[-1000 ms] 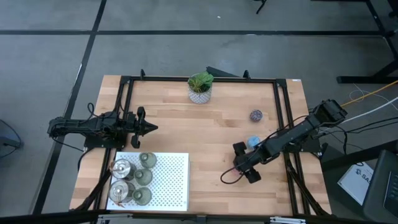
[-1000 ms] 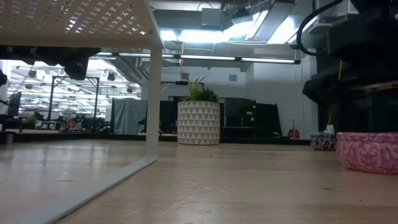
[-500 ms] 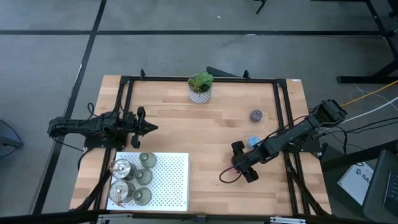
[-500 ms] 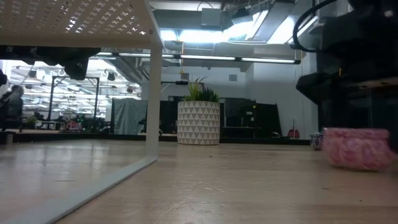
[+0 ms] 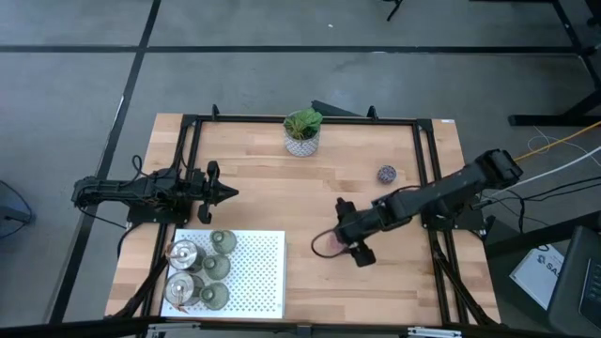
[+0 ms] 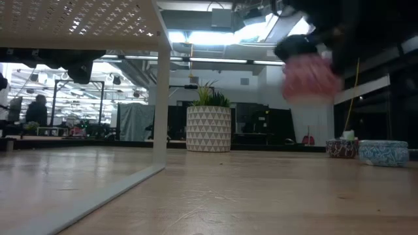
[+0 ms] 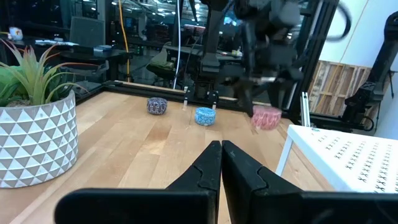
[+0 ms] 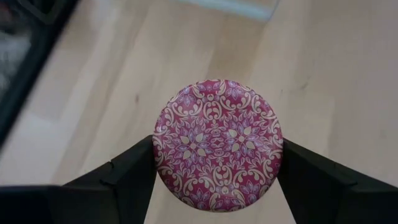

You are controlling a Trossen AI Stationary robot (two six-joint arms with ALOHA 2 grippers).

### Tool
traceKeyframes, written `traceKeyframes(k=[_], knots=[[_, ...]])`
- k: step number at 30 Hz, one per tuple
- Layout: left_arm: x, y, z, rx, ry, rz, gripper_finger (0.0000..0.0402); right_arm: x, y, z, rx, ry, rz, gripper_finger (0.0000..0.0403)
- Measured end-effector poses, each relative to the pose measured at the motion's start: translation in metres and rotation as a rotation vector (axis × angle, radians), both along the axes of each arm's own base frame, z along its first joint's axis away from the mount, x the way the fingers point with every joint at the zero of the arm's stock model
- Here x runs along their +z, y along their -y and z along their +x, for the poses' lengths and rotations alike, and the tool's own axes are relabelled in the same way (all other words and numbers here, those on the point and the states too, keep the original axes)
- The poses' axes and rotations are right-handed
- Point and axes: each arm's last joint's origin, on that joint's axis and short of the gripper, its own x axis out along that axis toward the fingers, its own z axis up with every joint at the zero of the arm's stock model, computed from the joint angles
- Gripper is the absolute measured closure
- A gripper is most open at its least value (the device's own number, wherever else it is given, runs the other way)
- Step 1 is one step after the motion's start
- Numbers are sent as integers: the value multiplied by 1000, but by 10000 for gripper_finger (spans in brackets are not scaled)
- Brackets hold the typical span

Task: Pick & Place candle stick holders
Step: Put the pink scented candle on the shelf

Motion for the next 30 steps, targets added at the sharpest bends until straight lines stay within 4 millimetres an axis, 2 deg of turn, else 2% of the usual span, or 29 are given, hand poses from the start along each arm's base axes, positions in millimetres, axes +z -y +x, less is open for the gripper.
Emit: traceKeyframes(k=[8,13,20,25,30], knots=[[0,0,0,0,0,0,393,52,14,26,-79,146,59,113],[0,0,0,0,0,0,395,75,16,47,-102,215,80,113],[0,0,0,0,4,0,395,91,6,89,-37,220,20,112],[1,0,0,0,5,0,395,103,-3,121,-8,287,12,112],[1,0,0,0,5,0,395,107,-9,140,18,343,12,112]])
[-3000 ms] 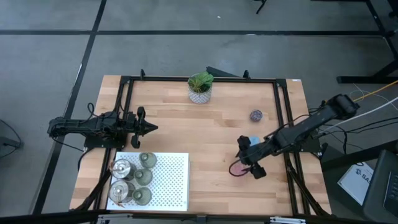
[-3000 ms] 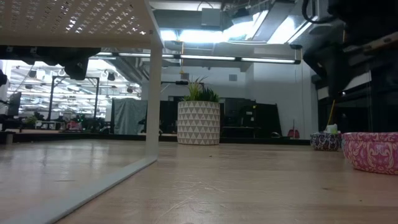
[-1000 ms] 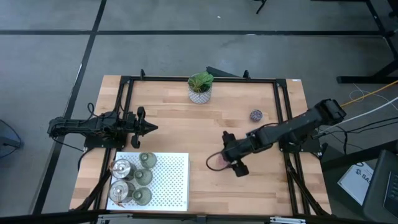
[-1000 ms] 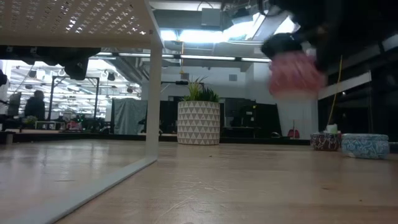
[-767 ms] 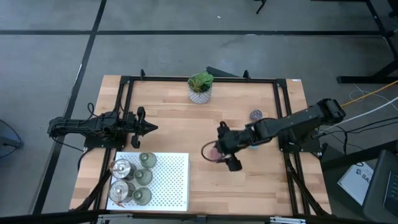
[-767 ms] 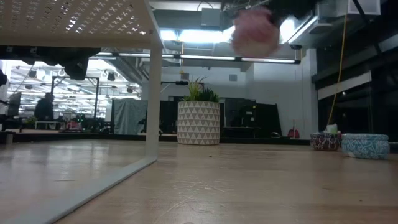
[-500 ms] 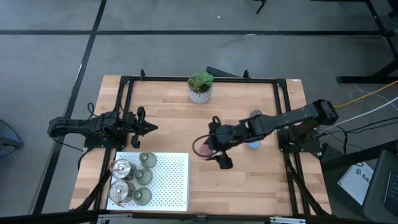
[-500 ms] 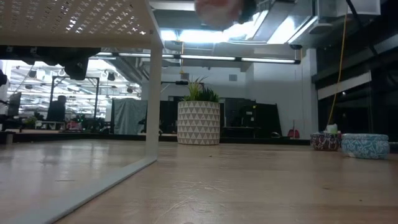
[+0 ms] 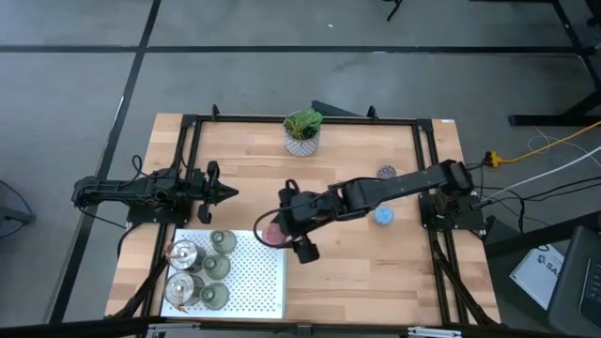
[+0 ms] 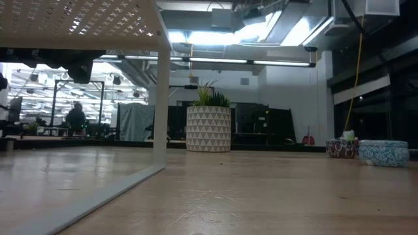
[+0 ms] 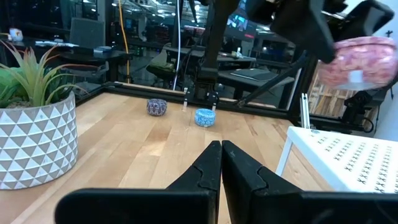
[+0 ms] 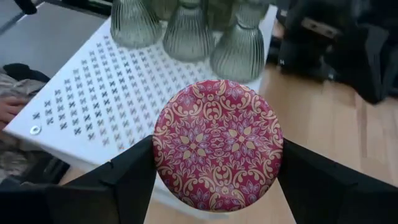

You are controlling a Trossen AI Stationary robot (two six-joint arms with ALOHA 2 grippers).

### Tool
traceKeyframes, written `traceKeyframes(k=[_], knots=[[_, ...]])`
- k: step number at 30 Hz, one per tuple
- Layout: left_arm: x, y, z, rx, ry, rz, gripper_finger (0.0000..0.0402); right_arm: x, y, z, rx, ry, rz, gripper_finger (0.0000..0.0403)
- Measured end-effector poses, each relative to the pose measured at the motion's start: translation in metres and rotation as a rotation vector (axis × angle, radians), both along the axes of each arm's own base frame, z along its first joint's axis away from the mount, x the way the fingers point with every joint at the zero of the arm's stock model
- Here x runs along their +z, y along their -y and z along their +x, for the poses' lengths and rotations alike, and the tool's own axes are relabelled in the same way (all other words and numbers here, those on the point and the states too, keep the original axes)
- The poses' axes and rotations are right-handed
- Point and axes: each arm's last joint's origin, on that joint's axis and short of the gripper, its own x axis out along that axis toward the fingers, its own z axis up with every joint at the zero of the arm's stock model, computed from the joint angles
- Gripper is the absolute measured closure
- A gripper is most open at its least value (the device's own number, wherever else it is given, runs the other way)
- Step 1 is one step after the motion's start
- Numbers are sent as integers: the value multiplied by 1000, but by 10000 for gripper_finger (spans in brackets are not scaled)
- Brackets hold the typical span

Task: Pick & Place candle stick holders
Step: Put the pink scented candle on the shelf

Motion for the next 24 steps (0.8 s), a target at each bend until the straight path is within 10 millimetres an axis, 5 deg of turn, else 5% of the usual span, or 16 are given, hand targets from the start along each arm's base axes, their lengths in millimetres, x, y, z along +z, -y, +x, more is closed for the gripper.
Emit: traceKeyframes(k=[16,24], knots=[[0,0,0,0,0,0,395,-48,-11,34,89,-4,66,111],[0,0,0,0,-1,0,396,-51,-8,37,79,-8,67,100]])
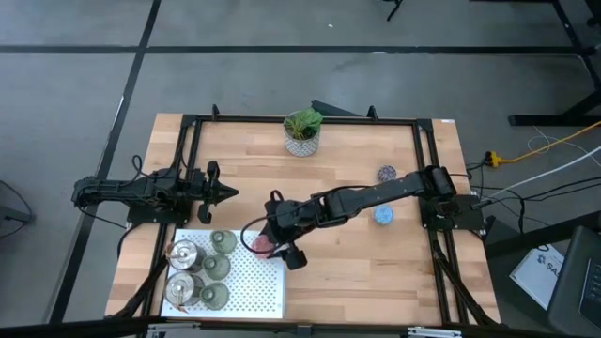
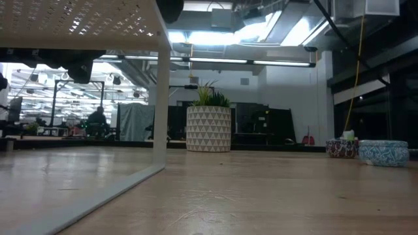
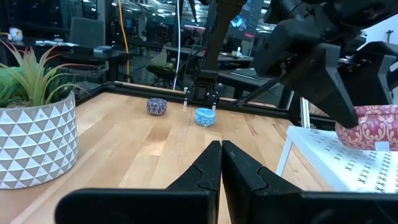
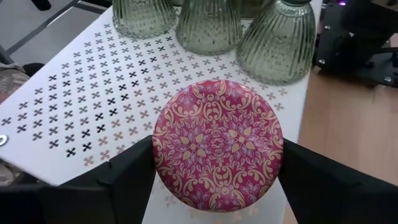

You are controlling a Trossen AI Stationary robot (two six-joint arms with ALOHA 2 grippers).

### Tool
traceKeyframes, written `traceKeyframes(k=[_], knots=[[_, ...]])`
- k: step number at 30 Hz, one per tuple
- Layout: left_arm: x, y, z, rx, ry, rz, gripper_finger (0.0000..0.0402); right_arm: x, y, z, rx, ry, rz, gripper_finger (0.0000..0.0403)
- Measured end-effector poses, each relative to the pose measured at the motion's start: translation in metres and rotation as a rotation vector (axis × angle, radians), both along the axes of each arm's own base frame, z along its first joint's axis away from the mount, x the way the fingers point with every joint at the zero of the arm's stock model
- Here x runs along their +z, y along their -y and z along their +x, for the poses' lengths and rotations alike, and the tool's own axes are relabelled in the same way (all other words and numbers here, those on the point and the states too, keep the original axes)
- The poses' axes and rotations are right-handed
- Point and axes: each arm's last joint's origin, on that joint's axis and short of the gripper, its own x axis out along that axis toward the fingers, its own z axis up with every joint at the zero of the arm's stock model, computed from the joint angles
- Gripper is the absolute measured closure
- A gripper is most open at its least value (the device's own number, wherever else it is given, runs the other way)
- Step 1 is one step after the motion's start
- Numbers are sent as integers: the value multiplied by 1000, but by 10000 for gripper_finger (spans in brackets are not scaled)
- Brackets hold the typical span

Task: Pick & Place candle stick holders
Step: Put the pink scented candle on the shelf, then put the blue scented candle on the shelf

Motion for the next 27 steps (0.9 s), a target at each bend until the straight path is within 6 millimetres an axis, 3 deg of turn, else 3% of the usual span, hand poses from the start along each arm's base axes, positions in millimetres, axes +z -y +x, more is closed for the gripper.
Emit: traceKeyframes(k=[17,21,27], knots=[[0,0,0,0,1,0,396,3,0,-1,12,11,-2,58],[0,0,0,0,1,0,396,38,7,-15,42,17,24,60],[0,0,0,0,-1,0,396,90,22,-54,61,-53,1,63]])
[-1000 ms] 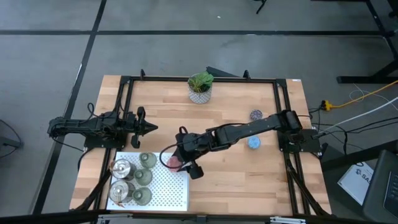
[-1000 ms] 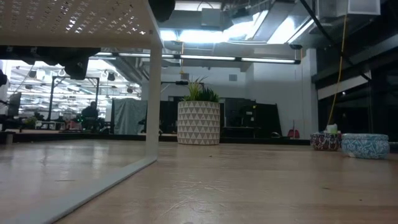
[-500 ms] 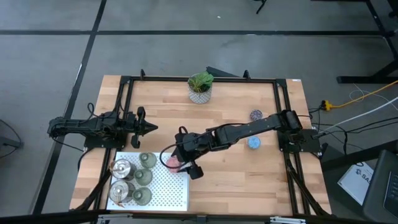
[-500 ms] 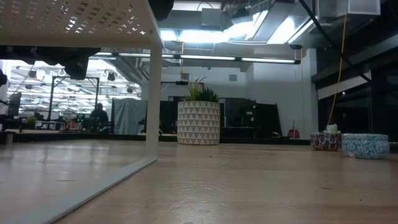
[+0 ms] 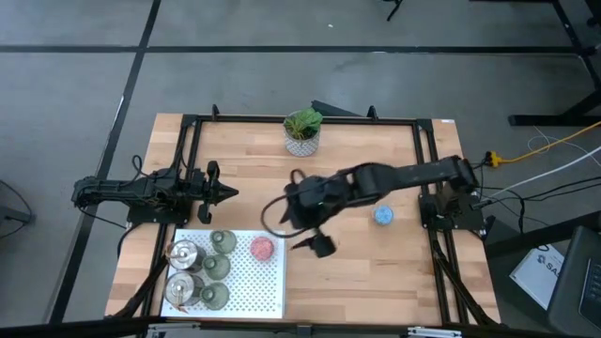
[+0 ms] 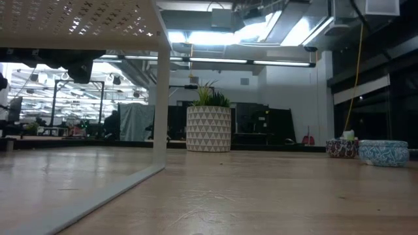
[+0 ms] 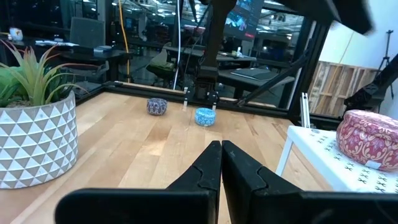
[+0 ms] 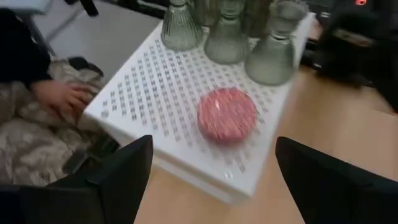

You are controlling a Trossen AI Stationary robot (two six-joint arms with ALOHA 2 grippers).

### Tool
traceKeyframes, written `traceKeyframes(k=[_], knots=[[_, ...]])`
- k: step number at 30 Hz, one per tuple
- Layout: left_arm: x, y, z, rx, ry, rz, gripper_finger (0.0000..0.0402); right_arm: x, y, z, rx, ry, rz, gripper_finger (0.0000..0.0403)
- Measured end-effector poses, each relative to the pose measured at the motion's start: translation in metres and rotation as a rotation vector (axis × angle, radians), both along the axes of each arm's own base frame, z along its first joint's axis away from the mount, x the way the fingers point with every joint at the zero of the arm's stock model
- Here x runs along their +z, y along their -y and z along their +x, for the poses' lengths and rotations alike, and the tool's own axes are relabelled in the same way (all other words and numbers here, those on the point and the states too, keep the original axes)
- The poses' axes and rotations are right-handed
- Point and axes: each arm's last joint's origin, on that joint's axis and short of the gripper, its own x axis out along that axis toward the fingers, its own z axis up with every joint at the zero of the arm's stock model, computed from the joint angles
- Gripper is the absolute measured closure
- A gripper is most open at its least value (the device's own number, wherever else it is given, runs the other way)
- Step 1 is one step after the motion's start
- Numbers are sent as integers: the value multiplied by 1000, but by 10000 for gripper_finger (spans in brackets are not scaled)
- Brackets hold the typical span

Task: Pick & Place candle stick holders
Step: Put the blue scented candle on the shelf

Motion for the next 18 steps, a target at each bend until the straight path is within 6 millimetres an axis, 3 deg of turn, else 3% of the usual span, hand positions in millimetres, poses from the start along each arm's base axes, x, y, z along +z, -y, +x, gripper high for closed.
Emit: traceKeyframes(k=[5,13,18], knots=[[0,0,0,0,2,0,396,31,23,-44,-63,-80,-103,64],[0,0,1,0,-7,0,395,50,57,-95,-250,-254,-184,64],[-1,0,1,0,-15,0,395,61,68,-117,-291,-246,-193,64]])
